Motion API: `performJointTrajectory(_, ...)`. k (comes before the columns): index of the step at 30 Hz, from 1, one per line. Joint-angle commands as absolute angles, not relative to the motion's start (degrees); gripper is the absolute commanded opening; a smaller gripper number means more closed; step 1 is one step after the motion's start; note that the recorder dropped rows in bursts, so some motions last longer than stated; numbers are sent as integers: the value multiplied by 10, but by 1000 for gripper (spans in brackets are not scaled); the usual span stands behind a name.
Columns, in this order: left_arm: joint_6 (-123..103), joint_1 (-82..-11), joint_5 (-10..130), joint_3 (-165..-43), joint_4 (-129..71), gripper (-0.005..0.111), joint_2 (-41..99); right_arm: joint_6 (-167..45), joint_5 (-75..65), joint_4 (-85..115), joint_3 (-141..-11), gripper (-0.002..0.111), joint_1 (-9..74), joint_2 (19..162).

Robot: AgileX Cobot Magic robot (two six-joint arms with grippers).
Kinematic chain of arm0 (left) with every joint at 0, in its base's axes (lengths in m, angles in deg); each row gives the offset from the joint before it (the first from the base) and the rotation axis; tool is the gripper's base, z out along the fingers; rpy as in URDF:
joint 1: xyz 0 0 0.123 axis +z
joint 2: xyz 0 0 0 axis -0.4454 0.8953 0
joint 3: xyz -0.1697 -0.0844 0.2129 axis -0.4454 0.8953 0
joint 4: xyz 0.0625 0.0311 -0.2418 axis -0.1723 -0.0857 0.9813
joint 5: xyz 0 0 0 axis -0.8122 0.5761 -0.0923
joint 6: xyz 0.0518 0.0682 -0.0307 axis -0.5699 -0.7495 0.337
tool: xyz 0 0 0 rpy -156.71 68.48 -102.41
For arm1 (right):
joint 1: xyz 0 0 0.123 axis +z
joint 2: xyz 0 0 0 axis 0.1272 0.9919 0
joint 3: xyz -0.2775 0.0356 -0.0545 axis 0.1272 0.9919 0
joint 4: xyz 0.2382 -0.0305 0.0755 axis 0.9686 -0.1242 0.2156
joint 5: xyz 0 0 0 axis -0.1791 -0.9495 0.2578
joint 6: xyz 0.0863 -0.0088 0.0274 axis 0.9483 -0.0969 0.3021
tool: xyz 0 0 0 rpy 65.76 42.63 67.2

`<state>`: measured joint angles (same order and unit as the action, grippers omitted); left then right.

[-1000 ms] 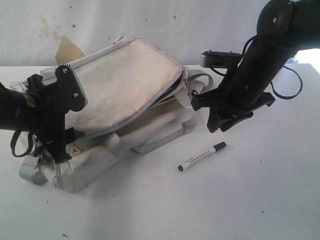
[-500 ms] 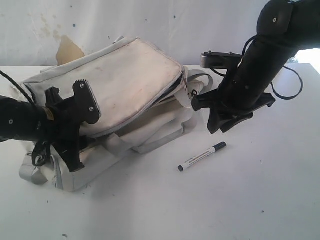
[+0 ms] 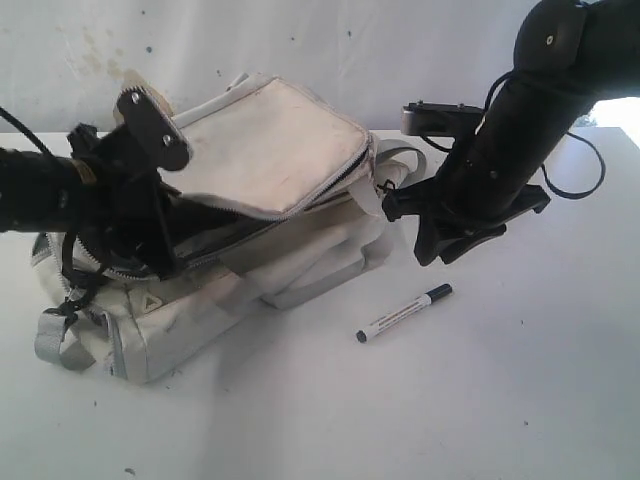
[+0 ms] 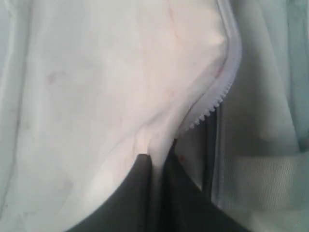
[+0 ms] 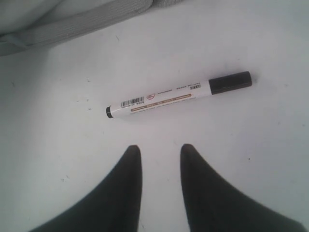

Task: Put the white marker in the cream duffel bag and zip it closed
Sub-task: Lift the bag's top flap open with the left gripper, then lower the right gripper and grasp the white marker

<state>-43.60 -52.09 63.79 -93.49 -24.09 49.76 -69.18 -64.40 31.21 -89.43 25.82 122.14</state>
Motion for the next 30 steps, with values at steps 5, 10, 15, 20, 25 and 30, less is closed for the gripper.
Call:
performJointTrajectory(5,-162,-493,640,-987,-226,0,465,-729,-631,313,-891,27,255,1216)
performJointTrajectory(10,-26,-454,647,-1007,-226,0,465,-799,-626,313,-891,27,255,1221)
performJointTrajectory(15,23,-425,634,-1016,-226,0,465,-861,-621,324,-891,29,255,1240)
performJointTrajectory(20,23,-425,600,-1018,-227,0,465,-891,-607,340,-891,47,255,1253)
performJointTrajectory(25,36,-425,583,-1029,-227,0,465,-947,-586,343,-891,51,255,1264)
performJointTrajectory(30,94,-425,574,-1041,-224,0,468,-1088,-601,354,-891,51,255,1281)
